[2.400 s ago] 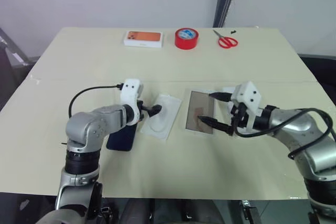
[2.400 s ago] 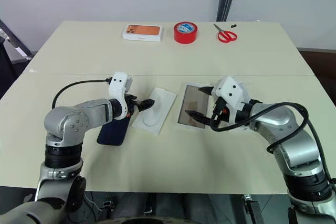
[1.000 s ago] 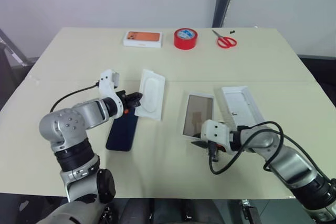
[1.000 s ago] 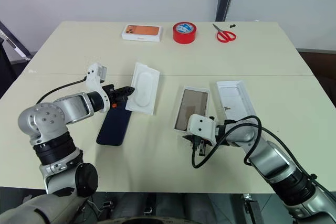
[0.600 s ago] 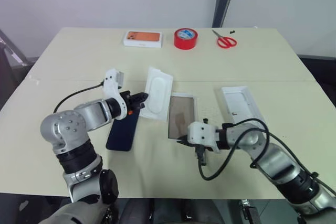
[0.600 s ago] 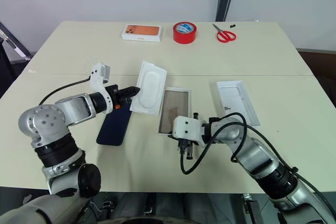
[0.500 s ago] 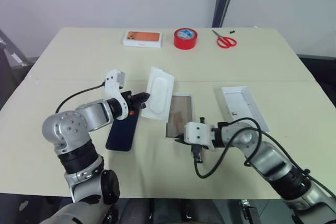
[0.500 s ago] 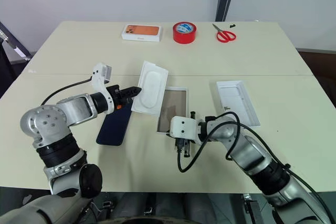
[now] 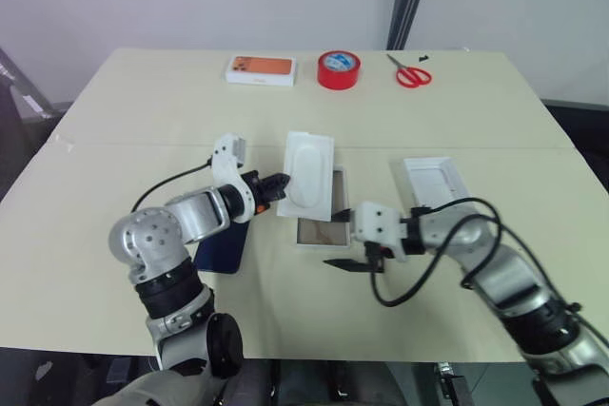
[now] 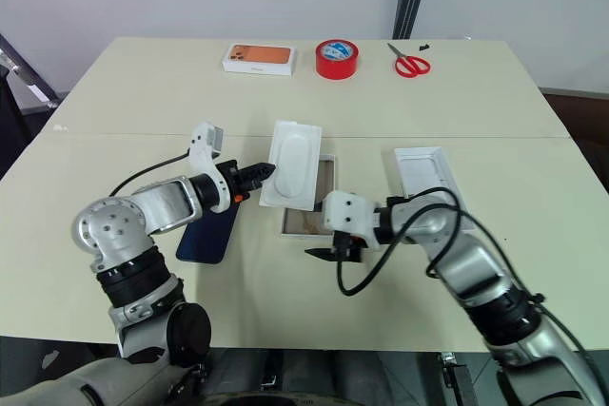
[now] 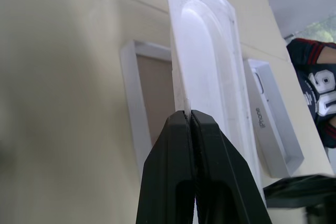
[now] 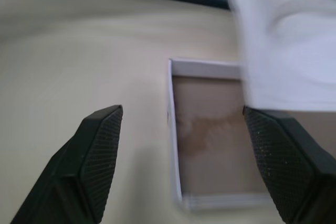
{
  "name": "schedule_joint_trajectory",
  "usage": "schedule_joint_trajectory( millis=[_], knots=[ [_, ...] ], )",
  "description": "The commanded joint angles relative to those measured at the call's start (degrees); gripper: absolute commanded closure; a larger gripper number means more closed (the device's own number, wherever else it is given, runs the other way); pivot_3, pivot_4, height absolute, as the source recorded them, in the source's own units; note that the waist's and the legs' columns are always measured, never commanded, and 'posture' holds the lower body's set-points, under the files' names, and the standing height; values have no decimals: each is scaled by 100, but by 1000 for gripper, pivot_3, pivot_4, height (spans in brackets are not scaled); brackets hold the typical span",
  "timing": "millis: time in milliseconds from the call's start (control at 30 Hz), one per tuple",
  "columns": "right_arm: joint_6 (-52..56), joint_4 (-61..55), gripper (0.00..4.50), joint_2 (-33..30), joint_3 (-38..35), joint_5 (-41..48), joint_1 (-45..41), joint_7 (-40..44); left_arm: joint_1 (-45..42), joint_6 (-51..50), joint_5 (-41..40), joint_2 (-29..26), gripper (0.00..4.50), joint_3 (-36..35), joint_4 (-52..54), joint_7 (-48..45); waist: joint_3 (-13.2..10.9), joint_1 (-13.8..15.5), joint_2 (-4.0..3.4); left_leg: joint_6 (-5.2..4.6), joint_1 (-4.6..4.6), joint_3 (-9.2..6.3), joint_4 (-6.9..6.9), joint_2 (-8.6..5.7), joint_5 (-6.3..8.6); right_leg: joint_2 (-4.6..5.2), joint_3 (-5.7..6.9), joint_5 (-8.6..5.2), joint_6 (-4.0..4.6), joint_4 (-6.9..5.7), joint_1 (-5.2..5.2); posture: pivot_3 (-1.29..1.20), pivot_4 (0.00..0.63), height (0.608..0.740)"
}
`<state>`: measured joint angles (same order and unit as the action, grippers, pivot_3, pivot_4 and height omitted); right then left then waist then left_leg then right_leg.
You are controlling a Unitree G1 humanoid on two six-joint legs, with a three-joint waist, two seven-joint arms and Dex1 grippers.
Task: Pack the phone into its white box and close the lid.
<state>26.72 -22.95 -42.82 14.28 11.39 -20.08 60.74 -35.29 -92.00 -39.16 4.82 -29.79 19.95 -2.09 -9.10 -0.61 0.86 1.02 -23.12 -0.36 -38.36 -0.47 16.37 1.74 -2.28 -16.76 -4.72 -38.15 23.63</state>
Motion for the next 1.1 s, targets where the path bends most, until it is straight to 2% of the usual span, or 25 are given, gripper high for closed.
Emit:
schedule_joint_trajectory(
  millis=[33,167,667,767,933,967,1000,1100],
  knots=[
    [143,-289,549,-230,-335,252,44,110,21,-50,33,180,4500,197,105,183,0,-13,0,0,2,0,1,0,0,-1,0,0,0,-1,-1,0,150,733],
    [-24,-45,549,-446,-369,36,59,39,37,-50,169,311,4500,251,58,294,0,-15,0,0,3,1,2,0,0,-3,-1,0,0,-2,-1,0,150,733],
    [-305,302,549,-377,-392,-187,-33,-268,234,-50,217,627,4500,440,-53,372,0,0,0,2,2,3,1,0,-1,-3,-2,0,0,-1,0,0,150,733],
    [-320,303,493,-382,-389,-191,-32,-277,274,-50,200,665,3619,449,-48,404,0,2,0,2,2,3,1,0,-2,-3,-2,0,0,-1,0,0,150,733],
    [-314,336,493,-349,-390,-187,-82,-303,243,-50,-63,691,1172,309,39,379,0,-1,0,2,6,3,1,0,-2,-3,-2,0,0,-1,-5,0,150,733],
    [-309,350,493,-331,-394,-184,-96,-321,227,-50,-158,670,573,254,55,366,0,-1,0,2,8,3,1,0,-2,-3,-2,0,0,-1,-7,0,150,733],
    [-277,367,493,-297,-409,-169,-119,-355,218,-50,-302,611,182,211,90,326,0,-3,0,2,10,3,1,0,-2,-3,-2,0,0,-1,-8,0,150,733],
    [67,414,493,-160,-486,-30,-258,-489,223,-50,-698,348,182,188,198,219,0,-4,1,2,10,3,1,0,-2,-3,-2,0,0,-1,-8,0,150,733]
  ],
)
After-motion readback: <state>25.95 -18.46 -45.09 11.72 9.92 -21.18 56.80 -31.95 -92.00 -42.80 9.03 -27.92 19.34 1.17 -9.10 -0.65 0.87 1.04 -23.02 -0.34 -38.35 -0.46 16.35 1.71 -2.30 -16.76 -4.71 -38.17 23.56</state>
